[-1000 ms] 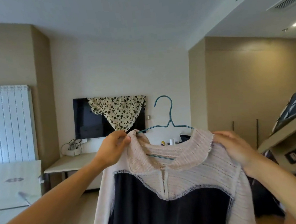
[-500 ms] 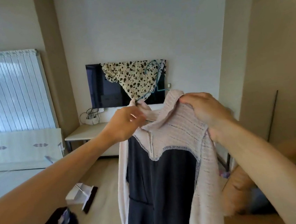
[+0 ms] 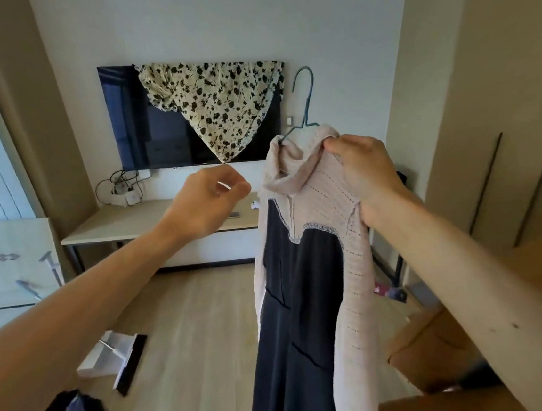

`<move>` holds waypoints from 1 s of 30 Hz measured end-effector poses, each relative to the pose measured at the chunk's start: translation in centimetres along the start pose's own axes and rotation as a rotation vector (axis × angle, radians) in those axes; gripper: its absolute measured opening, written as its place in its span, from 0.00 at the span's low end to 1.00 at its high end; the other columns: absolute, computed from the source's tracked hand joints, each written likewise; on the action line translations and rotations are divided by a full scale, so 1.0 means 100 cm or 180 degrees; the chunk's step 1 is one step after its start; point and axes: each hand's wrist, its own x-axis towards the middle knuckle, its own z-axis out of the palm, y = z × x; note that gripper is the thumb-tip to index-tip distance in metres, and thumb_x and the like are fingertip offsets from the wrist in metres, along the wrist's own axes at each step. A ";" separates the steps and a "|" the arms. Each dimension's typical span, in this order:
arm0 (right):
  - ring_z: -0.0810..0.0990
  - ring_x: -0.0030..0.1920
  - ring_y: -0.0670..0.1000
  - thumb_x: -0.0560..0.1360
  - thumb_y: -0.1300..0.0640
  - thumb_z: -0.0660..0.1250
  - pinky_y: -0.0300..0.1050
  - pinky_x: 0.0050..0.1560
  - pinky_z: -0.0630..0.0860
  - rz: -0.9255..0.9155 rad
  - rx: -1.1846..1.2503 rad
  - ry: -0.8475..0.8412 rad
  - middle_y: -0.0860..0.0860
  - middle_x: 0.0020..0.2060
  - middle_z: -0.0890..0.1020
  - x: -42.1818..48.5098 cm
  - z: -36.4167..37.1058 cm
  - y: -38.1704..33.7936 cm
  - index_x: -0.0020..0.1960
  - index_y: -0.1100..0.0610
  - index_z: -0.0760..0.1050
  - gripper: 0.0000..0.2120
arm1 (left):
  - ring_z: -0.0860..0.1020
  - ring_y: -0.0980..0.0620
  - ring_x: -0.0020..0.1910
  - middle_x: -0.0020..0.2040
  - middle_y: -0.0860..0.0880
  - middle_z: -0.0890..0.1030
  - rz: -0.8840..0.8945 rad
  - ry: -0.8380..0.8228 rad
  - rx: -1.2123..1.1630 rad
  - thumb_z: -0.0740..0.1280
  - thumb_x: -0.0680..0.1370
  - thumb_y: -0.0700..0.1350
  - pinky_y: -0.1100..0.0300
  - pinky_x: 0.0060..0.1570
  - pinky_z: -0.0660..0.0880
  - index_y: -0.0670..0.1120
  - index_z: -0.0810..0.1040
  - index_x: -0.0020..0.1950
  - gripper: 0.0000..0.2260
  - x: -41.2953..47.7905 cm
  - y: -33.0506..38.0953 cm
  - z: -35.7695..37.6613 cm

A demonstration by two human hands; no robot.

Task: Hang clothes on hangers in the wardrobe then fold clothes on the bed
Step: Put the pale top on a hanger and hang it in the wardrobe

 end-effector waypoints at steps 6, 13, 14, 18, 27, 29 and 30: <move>0.78 0.41 0.51 0.79 0.56 0.66 0.43 0.43 0.73 -0.0078 0.0026 0.0788 0.54 0.37 0.79 0.105 0.037 0.029 0.36 0.55 0.77 0.13 | 0.80 0.60 0.41 0.44 0.58 0.82 0.0210 -0.0352 -0.0441 0.67 0.81 0.49 0.58 0.46 0.75 0.48 0.82 0.50 0.07 0.114 -0.075 0.036; 0.71 0.39 0.51 0.79 0.55 0.66 0.44 0.39 0.67 -0.0052 -0.0101 0.1476 0.55 0.38 0.73 0.202 0.041 0.074 0.44 0.61 0.77 0.09 | 0.79 0.60 0.44 0.42 0.58 0.82 0.0365 -0.0759 -0.0961 0.68 0.80 0.49 0.61 0.47 0.75 0.51 0.82 0.45 0.06 0.225 -0.122 0.097; 0.70 0.39 0.51 0.79 0.55 0.66 0.44 0.40 0.66 -0.0042 -0.0126 0.1575 0.55 0.38 0.72 0.221 0.040 0.084 0.43 0.59 0.76 0.09 | 0.79 0.62 0.42 0.41 0.58 0.81 0.0407 -0.0829 -0.1016 0.68 0.80 0.48 0.65 0.46 0.73 0.52 0.81 0.44 0.06 0.245 -0.127 0.110; 0.71 0.39 0.51 0.79 0.55 0.66 0.45 0.41 0.67 -0.0011 -0.0160 0.1808 0.55 0.37 0.73 0.278 0.034 0.120 0.39 0.62 0.75 0.13 | 0.79 0.61 0.42 0.39 0.59 0.81 0.0430 -0.1004 -0.1297 0.67 0.80 0.47 0.65 0.46 0.70 0.53 0.81 0.42 0.08 0.301 -0.142 0.157; 0.73 0.28 0.39 0.81 0.57 0.64 0.33 0.33 0.71 -0.0198 -0.0300 0.2039 0.48 0.31 0.77 0.435 -0.006 0.206 0.43 0.67 0.79 0.14 | 0.79 0.58 0.43 0.40 0.56 0.84 0.0581 -0.1250 -0.1901 0.66 0.80 0.45 0.58 0.51 0.75 0.50 0.83 0.45 0.07 0.454 -0.152 0.287; 0.67 0.25 0.39 0.81 0.57 0.64 0.32 0.29 0.65 -0.0285 -0.0448 0.2055 0.43 0.24 0.71 0.469 -0.018 0.213 0.35 0.62 0.74 0.17 | 0.79 0.60 0.39 0.40 0.57 0.83 0.0612 -0.1318 -0.1984 0.66 0.81 0.45 0.60 0.47 0.73 0.50 0.83 0.45 0.07 0.489 -0.149 0.313; 0.63 0.23 0.40 0.81 0.57 0.63 0.33 0.27 0.61 -0.0329 -0.0539 0.2097 0.41 0.22 0.66 0.487 -0.025 0.217 0.32 0.57 0.69 0.19 | 0.79 0.59 0.40 0.41 0.56 0.83 0.0642 -0.1352 -0.2023 0.66 0.81 0.45 0.59 0.46 0.74 0.50 0.83 0.45 0.07 0.508 -0.147 0.327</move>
